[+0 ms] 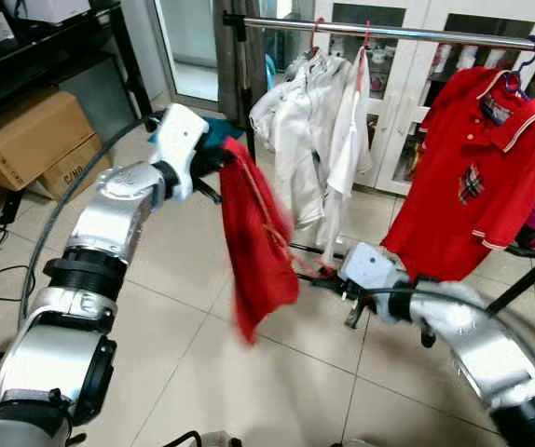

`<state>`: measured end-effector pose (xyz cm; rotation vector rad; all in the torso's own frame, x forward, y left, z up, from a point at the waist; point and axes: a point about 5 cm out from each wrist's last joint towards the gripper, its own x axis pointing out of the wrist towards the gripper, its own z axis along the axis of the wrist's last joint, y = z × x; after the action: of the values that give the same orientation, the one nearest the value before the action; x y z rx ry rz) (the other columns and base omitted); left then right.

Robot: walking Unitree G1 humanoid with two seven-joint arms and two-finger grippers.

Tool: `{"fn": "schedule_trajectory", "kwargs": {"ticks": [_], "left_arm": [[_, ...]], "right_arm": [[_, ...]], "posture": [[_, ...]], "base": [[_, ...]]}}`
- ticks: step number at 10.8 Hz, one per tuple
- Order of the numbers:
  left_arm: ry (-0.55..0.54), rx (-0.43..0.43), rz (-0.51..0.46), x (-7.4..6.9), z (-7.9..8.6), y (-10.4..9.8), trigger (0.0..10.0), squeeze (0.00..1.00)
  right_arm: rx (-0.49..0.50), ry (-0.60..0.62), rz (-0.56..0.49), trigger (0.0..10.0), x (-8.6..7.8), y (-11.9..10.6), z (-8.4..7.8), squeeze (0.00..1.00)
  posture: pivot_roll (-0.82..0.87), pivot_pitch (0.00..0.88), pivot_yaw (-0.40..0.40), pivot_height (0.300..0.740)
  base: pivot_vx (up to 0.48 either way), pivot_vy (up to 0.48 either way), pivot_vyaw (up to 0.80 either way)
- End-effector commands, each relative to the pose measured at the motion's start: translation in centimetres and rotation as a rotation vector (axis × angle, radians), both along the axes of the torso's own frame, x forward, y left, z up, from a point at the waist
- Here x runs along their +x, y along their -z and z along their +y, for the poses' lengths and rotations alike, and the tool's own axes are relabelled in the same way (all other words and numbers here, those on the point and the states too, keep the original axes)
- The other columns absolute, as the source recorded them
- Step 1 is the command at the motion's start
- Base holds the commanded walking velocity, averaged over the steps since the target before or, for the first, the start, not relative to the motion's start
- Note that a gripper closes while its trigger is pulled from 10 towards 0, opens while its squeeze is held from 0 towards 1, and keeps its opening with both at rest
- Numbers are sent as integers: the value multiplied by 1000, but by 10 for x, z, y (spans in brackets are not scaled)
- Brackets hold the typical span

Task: Hang hanger

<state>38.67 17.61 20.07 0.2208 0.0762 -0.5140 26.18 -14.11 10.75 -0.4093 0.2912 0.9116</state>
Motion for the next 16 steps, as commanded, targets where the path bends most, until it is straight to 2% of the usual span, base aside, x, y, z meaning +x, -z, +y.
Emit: {"fn": "schedule_trajectory", "kwargs": {"ticks": [1, 2, 3, 4, 5, 6, 7, 8, 9, 10, 11, 12, 13, 14, 15, 16], "left_arm": [[-147, -89, -99, 6, 26, -26, 0, 0], [-231, -263, -130, 6, 49, -38, 0, 0], [-292, -425, -114, 5, 68, -40, 0, 0], [-350, -575, -78, 5, 79, -34, 0, 0], [-405, -633, -34, 3, 84, -19, 0, 0], [-414, -650, 1, 1, 82, -8, 0, 0], [-435, -595, 98, -3, 76, 17, 0, 0], [-394, -356, 155, -11, 69, 41, 0, 0], [-315, -186, 152, -16, 62, 50, 0, 0], [-95, 10, 30, -18, 40, 33, 0, 0], [9, 56, -28, -17, 28, 17, 0, 0], [100, 11, -43, -16, 16, -10, 0, 0], [197, 50, 32, -15, 2, -20, 0, 0], [230, 70, 53, -15, -5, -17, 0, 0], [345, 116, 91, -19, -22, -9, 0, 0], [534, 205, 185, -35, -42, 9, 0, 0]], "right_arm": [[80, -8, -26, 0, -4, -9, -1, 0], [94, -32, -5, 0, -16, -2, -5, 0], [94, -59, -2, 0, -24, 1, -6, 0], [106, -72, -8, 0, -27, 0, -5, 0], [144, -63, -41, 0, -25, -7, -3, 0], [176, -41, -75, 0, -21, -14, -2, 0], [234, 31, -180, 0, -8, -34, -3, 0], [265, 95, -270, 0, 0, -52, -6, 0], [265, 132, -309, 0, 5, -60, -8, 0], [92, 117, -311, 0, 11, -60, -14, 0], [-70, 57, -288, 0, 13, -51, -16, 0], [-241, -32, -245, 0, 16, -35, -20, 0], [-348, -152, -251, 0, 26, -31, -14, 0], [-381, -195, -264, 0, 29, -30, -11, 0], [-460, -293, -288, 0, 35, -29, -4, 0], [-425, -318, -295, 0, 44, -37, 4, 0]], "posture": [[-60, 0, 80, 740], [-53, 0, 80, 740], [-50, 0, 80, 740], [-46, 0, 81, 740], [-46, 0, 79, 740], [-45, 0, 79, 740], [-47, 0, 81, 740], [-53, 0, 89, 740], [-56, 0, 91, 740], [-60, 0, 82, 740], [-62, 0, 77, 740], [-55, 0, 65, 740], [-45, 0, 50, 740], [-40, 0, 46, 740], [-39, 0, 50, 740], [-34, 0, 56, 740]], "base": [[0, 0, 0], [0, 0, 0], [0, 0, 0], [0, 0, 0], [0, 0, 0], [0, 0, 0], [0, 0, 0], [0, 0, 0], [0, 0, 0], [0, 0, 0], [0, 0, 0], [0, 0, 0], [0, 0, 0], [0, 0, 0], [0, 0, 0], [0, 0, 0]]}}
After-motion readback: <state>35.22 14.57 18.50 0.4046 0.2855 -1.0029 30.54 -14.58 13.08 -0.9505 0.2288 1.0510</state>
